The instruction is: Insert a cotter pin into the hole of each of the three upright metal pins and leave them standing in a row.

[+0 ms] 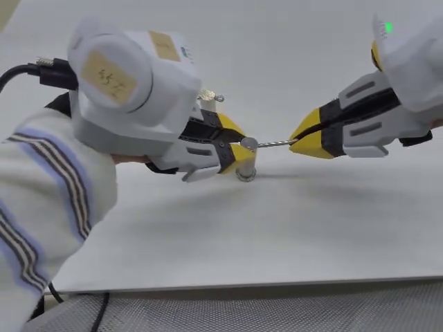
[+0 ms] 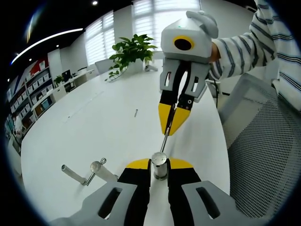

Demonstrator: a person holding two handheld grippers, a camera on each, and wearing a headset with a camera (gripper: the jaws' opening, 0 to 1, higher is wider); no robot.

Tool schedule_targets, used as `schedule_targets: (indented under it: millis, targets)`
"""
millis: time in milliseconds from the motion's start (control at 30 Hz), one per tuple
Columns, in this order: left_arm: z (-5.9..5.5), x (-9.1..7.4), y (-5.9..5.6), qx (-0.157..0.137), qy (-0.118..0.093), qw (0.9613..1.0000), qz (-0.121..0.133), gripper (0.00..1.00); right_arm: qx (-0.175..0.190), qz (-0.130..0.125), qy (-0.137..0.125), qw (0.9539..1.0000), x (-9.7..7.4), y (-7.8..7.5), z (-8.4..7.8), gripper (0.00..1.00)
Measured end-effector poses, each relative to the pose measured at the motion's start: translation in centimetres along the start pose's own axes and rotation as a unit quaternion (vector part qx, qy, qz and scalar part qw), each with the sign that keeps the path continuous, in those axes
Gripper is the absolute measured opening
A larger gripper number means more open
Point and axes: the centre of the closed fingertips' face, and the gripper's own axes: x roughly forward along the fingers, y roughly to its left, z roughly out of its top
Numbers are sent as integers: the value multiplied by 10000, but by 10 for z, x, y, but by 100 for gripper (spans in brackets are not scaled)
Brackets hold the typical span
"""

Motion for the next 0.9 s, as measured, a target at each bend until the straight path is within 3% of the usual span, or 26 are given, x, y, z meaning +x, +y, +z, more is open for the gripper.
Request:
schedule_targets:
  millis: [433, 900]
  targets:
    - [2, 0, 0, -8, 7, 10000, 2, 9, 0, 47, 21, 10000, 12, -3, 1, 0]
    - [4, 4, -1, 4, 58, 10000, -44, 9, -170, 228, -18, 9996, 22, 3, 13, 0]
